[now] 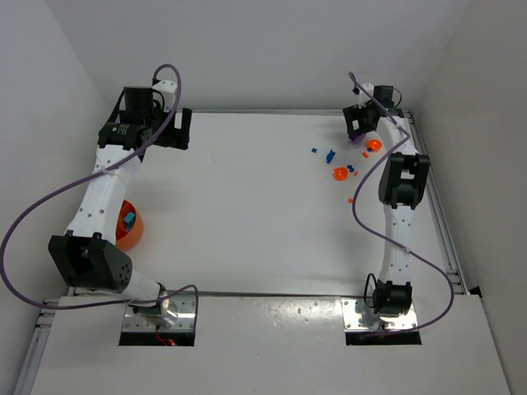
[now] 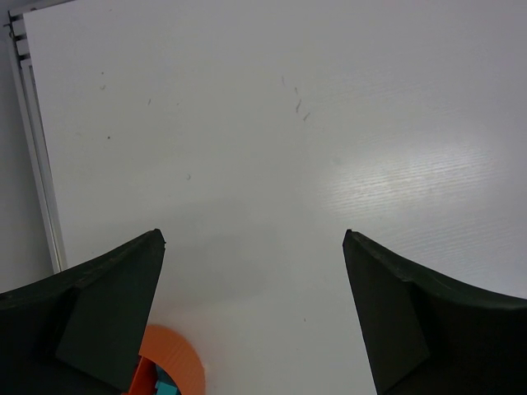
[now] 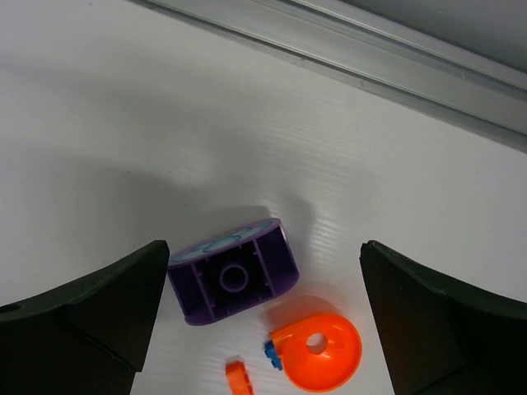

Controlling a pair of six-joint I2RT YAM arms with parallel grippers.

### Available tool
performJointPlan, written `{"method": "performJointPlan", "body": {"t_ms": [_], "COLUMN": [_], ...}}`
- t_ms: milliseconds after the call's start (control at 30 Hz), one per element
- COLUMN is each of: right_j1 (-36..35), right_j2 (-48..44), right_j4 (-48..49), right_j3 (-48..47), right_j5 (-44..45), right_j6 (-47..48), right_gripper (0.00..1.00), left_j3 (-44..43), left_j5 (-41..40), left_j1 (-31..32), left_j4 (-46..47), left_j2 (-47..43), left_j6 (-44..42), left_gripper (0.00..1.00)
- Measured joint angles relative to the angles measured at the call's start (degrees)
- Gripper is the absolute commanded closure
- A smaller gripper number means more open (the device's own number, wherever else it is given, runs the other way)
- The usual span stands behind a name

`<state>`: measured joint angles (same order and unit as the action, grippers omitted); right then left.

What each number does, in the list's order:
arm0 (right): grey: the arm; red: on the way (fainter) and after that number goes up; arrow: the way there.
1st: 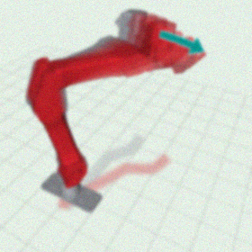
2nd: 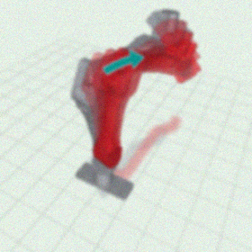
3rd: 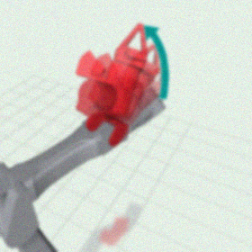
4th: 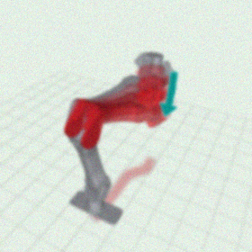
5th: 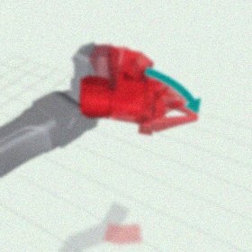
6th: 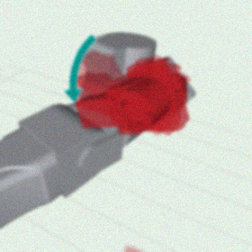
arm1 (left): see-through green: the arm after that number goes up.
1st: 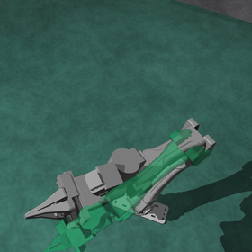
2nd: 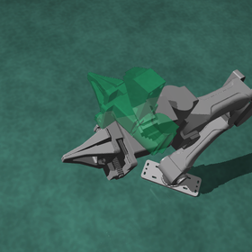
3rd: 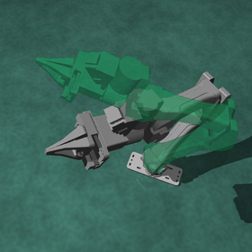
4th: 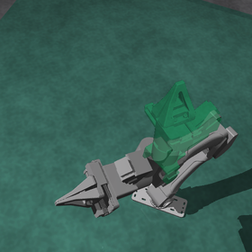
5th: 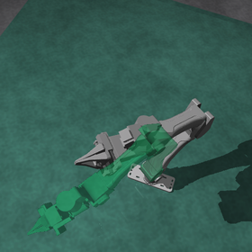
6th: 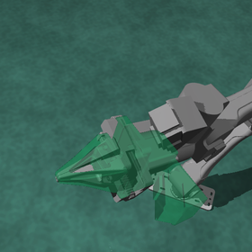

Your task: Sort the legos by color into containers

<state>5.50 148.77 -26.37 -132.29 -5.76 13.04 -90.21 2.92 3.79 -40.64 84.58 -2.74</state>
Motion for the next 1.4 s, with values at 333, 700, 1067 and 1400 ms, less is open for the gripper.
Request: {"method": "performJointPlan", "body": {"t_ms": [333,700,1067,1400], "right_j1": [-0.5,-0.5,-0.2,-2.2], "right_j2": [0.4,0.9,0.8,-12.7], "right_j4": [-4.2,-5.3,-3.0,-8.5], "right_j3": [0.6,2.2,3.0,22.3], "right_j5": [-6.6,-6.6,-7.3,-23.0], "right_j6": [4.1,7.4,8.8,11.7], "right_gripper": [0.05,0.18,0.49,0.66], "left_j3": [0.0,0.0,0.2,8.9], "left_j5": [0.0,0.1,0.1,13.0], "left_j1": [0.0,0.0,0.0,-3.8], "left_j4": [0.0,0.0,0.0,0.1], "left_j2": [0.6,0.7,0.7,-1.5], "left_j6": [0.0,0.0,0.1,3.4], "left_gripper": [0.04,0.04,0.04,0.01]}}
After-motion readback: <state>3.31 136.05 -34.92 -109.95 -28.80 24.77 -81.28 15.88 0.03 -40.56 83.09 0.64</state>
